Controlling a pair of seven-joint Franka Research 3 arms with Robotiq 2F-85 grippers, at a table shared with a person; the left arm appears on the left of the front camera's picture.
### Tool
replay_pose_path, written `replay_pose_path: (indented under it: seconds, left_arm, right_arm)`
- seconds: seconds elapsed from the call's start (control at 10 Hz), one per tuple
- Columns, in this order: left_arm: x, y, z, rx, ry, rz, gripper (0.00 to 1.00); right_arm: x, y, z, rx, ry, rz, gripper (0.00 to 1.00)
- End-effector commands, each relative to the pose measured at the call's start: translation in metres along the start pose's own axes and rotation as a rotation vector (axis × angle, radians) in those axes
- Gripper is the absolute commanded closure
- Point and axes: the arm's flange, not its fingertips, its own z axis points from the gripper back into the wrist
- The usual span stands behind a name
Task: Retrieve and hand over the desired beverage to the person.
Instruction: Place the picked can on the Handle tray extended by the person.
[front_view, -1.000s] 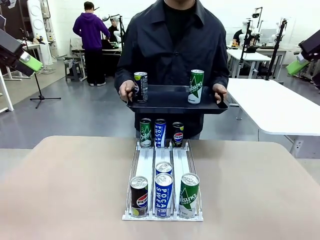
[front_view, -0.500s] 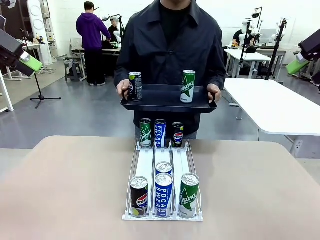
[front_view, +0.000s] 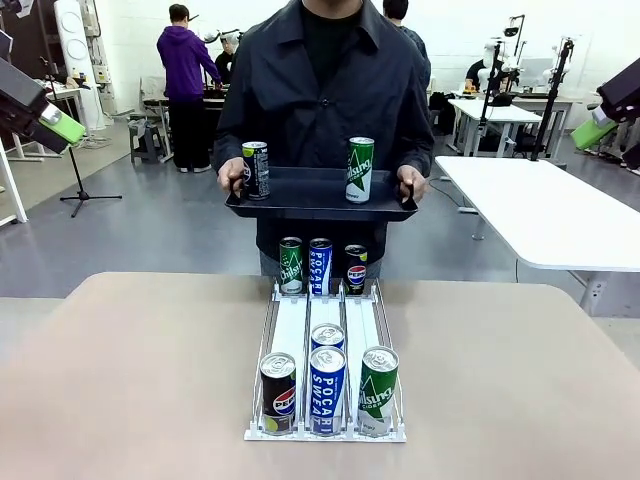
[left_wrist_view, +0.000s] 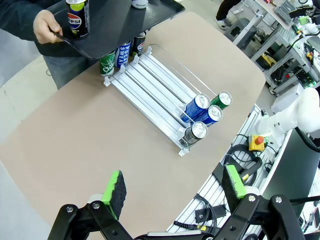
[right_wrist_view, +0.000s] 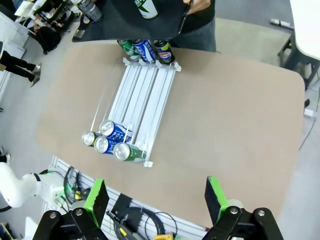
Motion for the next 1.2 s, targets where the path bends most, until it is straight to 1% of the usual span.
replay_pose_path:
  seconds: [0.0,1.1]
  left_arm:
    - [-0.0003,0.0003,-0.0003,-0.007,-0.007,-0.004,0.0]
    - [-0.0003,0.0003,-0.0003,-0.007,-0.007,-0.004,0.0]
  right_arm:
    - [0.0006,0.0009,-0.0014,0.002,-0.011,-0.009,0.0]
    - [0.0006,0.0009,-0.0014,0.002,-0.011,-0.009,0.0]
